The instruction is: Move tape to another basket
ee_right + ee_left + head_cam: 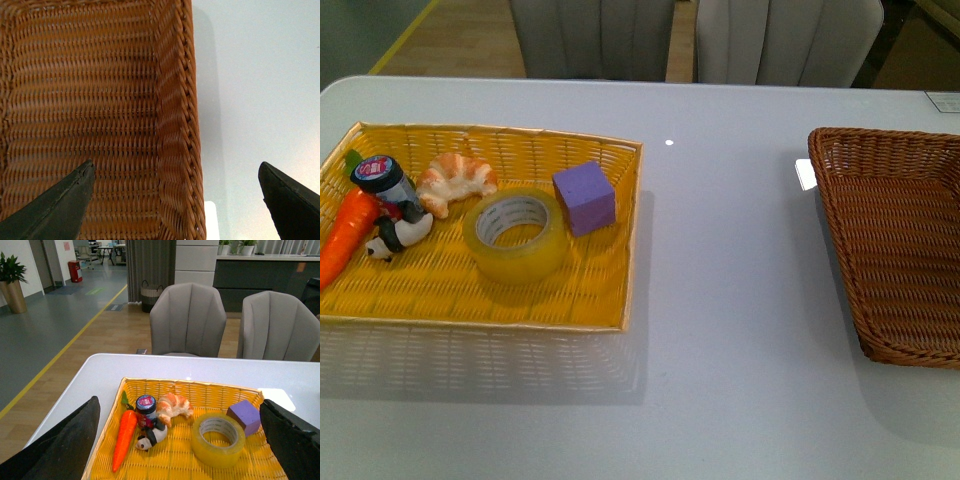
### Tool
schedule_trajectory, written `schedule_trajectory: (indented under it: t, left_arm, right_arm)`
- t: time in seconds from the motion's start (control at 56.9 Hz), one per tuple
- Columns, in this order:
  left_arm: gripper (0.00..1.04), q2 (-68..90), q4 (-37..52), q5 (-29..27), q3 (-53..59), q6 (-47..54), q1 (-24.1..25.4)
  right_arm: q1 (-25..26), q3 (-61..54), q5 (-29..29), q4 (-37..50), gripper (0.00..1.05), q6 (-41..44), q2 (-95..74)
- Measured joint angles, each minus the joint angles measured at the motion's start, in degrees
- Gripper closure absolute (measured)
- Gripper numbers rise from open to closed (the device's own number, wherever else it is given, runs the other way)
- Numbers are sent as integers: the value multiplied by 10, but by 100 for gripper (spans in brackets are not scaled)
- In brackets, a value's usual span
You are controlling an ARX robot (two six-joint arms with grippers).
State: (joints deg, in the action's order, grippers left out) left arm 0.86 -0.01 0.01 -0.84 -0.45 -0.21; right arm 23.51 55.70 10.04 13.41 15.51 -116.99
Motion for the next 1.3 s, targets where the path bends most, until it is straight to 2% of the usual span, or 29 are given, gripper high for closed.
schedule_trajectory:
  t: [0.264, 0.528, 0.791, 0.879, 1.02, 1.301]
  left_arm:
    - [9, 0, 0, 0, 0, 0, 0]
    - [9, 0, 0, 0, 0, 0, 0]
    - [9, 0, 0, 0, 0, 0, 0]
    - [9, 0, 0, 0, 0, 0, 0]
    - [9, 0, 0, 0, 0, 0, 0]
    - [9, 0, 0, 0, 0, 0, 0]
  right_arm:
    - [-24, 28, -35, -1, 10, 5, -71]
    - [-26, 40, -46, -5, 53, 1, -92]
    - [-46, 24, -25, -27, 94, -24, -74]
    - [-67, 11, -17, -28, 98, -34, -54]
    - [-112, -7, -13, -32, 98, -42, -31]
    - [-200, -38, -28, -38, 98, -122, -17]
